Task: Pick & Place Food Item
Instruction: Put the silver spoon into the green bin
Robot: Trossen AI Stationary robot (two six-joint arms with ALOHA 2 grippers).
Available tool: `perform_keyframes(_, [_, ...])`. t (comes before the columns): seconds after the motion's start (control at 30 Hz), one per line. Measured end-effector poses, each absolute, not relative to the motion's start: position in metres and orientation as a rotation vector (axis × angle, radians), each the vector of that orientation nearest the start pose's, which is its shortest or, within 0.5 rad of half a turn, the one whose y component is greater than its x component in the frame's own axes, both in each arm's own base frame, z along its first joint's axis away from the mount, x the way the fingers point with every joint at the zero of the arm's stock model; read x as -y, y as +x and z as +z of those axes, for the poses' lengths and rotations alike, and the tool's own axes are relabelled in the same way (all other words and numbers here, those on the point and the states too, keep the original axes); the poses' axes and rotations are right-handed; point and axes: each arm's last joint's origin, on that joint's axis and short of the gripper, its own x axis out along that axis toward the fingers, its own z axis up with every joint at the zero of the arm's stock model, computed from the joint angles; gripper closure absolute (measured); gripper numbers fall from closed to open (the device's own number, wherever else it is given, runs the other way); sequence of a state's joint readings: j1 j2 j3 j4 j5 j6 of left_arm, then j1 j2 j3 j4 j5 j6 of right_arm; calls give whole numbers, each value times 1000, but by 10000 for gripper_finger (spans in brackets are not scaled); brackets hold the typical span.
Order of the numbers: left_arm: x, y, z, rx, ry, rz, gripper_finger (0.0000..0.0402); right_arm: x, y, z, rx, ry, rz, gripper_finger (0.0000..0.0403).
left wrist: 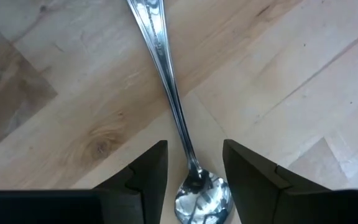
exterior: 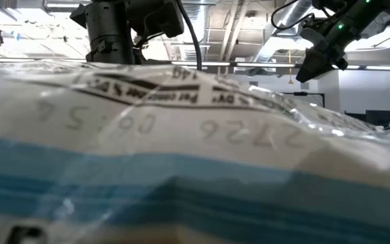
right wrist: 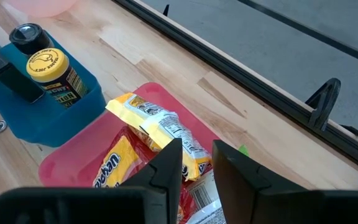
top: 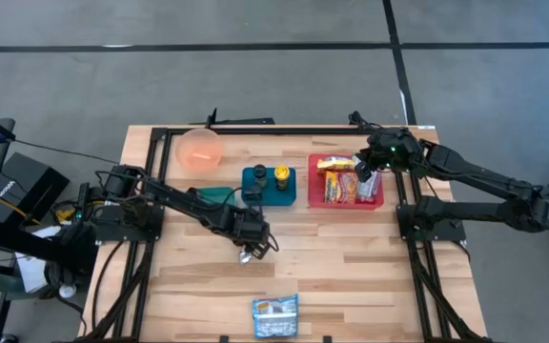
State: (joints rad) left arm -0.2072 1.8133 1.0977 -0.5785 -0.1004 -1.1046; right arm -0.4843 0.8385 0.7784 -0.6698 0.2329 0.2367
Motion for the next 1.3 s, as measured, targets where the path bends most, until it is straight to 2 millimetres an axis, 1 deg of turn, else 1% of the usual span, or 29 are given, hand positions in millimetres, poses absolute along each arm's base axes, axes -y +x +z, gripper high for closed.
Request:
perform_keyframes(0.13, [66,328,151,-1149,-735,622,252,82,141,281,-656,310,-770,320])
perform_keyframes(0.27, [65,325,143,-1134,-749,609,252,82,141,281,-656,310,-770,320])
perform_keyframes(0.4, [66,323,138,-1147,-800,592,252,82,141,281,-656,310,-770,320])
perform_keyframes(0.83, [67,319,137,-1185,-788,613,253,82,141,281,-657,310,-770,320])
perform_keyframes(0.97, [67,313,137,-1223,-779,652,262,82,141,281,-657,310,-770,320])
perform_keyframes(1.3, [68,309,136,-1265,-759,671,303,82,141,281,-660,310,-770,320])
